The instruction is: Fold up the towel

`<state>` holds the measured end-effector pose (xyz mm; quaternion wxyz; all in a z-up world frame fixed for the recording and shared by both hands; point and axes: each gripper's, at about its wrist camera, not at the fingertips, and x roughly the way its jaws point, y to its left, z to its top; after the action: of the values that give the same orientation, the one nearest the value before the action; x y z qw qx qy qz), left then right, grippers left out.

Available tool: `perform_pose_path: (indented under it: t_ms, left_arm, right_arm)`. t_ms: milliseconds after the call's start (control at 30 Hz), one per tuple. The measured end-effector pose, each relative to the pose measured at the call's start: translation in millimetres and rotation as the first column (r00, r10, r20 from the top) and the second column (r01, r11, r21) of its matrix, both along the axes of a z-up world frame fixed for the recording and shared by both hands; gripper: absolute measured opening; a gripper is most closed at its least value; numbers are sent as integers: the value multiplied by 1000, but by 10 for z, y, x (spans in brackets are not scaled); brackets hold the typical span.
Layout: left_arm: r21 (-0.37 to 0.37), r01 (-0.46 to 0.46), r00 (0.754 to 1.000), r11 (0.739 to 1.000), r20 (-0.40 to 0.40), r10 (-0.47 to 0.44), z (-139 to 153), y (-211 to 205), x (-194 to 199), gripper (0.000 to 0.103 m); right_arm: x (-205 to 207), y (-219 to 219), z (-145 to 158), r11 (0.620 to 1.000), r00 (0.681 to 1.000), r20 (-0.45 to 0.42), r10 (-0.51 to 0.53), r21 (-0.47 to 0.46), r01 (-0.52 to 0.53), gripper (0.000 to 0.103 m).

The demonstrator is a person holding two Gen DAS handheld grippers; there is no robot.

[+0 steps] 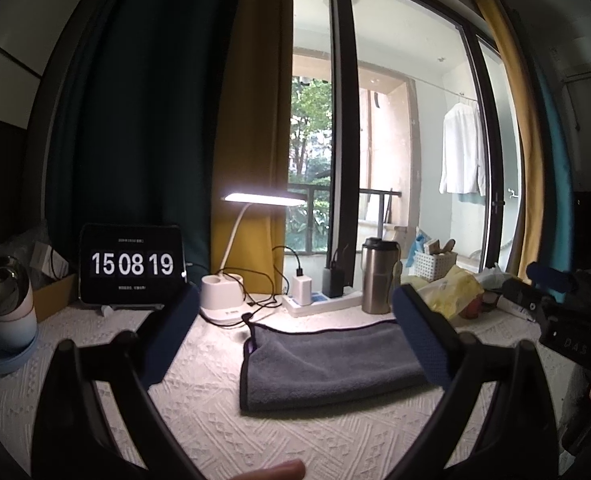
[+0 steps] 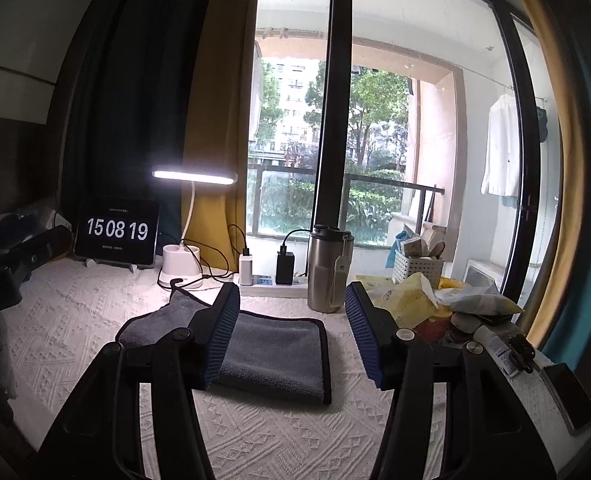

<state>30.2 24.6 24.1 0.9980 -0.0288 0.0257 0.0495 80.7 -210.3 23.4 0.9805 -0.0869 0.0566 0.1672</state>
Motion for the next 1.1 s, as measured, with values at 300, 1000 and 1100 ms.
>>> perform_pose_path:
  t_ms: [300,1000,1100]
  left_arm:
    - [53,-2,999,999,43,0,-239,-78,-275,98]
    - [29,12,1000,1000,-11,-11,-361,-81,-197,99]
    - [27,14,1000,1000,-14,-14,-365,-86,-183,99]
  right_arm:
    - [-197,-59,-239,999,999,9,-44,22,43,64]
    - [-158,-78,-322,998,998,-26,-55,12,55,64]
    - [-143,-88,-330,998,998,-32,-58,15,59,64]
